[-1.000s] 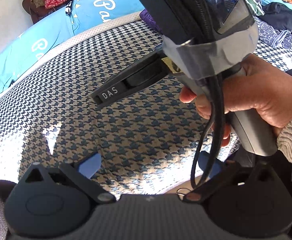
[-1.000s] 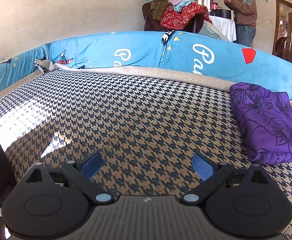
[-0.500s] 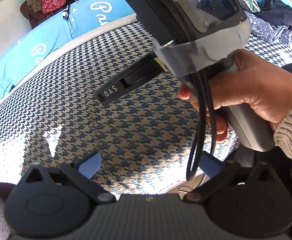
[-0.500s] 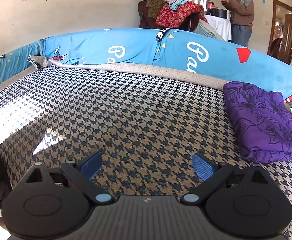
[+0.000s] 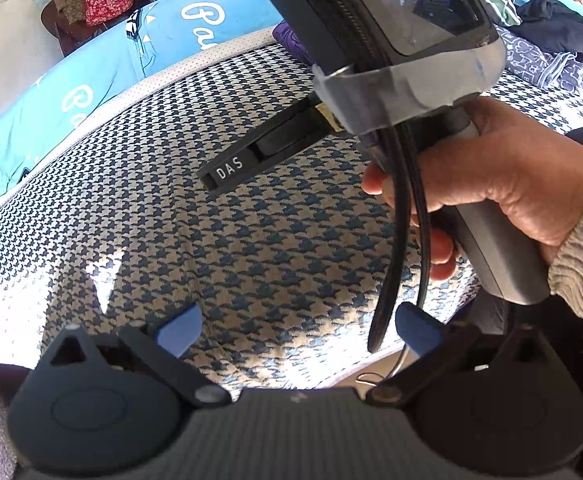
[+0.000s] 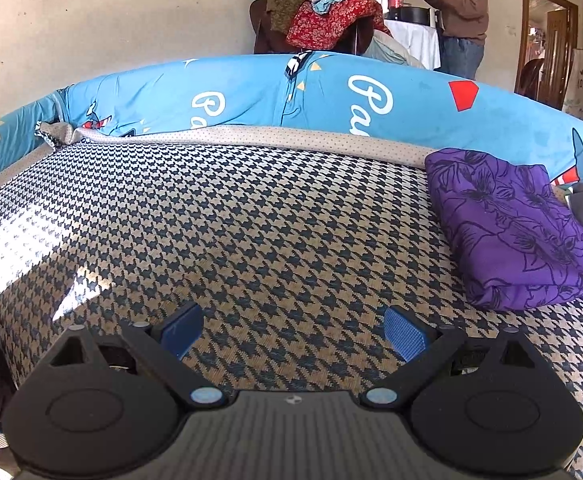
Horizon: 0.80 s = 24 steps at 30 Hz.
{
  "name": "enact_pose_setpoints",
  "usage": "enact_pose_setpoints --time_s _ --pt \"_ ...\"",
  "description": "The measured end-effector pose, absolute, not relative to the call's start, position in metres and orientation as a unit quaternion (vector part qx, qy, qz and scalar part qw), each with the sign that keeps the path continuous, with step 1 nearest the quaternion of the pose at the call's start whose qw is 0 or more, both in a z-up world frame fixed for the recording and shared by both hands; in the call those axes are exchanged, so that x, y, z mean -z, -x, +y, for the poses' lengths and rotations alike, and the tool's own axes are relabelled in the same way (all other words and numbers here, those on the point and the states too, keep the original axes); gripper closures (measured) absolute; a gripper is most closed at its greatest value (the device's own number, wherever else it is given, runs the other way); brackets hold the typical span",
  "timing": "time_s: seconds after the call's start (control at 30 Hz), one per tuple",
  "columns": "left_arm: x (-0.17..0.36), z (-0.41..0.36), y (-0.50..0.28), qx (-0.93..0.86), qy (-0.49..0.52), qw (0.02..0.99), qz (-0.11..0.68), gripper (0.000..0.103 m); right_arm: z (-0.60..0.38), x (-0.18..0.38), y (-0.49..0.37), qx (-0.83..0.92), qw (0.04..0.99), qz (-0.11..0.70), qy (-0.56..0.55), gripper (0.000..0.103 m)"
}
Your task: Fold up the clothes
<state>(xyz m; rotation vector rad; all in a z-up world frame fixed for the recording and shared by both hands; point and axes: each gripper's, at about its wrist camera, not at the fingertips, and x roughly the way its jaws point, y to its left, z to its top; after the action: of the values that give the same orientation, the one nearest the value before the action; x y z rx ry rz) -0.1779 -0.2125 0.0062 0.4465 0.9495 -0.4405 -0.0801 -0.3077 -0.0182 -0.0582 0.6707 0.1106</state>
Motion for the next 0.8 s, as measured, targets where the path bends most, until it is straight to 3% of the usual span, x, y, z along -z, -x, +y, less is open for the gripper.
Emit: enact_pose_setpoints --time_s 0.8 --pt "0.009 -0.201 0.161 0.210 -0.185 0.834 0.475 0.000 -0.303 0.024 0.074 -0.044 0.932 0.358 0.021 0.006"
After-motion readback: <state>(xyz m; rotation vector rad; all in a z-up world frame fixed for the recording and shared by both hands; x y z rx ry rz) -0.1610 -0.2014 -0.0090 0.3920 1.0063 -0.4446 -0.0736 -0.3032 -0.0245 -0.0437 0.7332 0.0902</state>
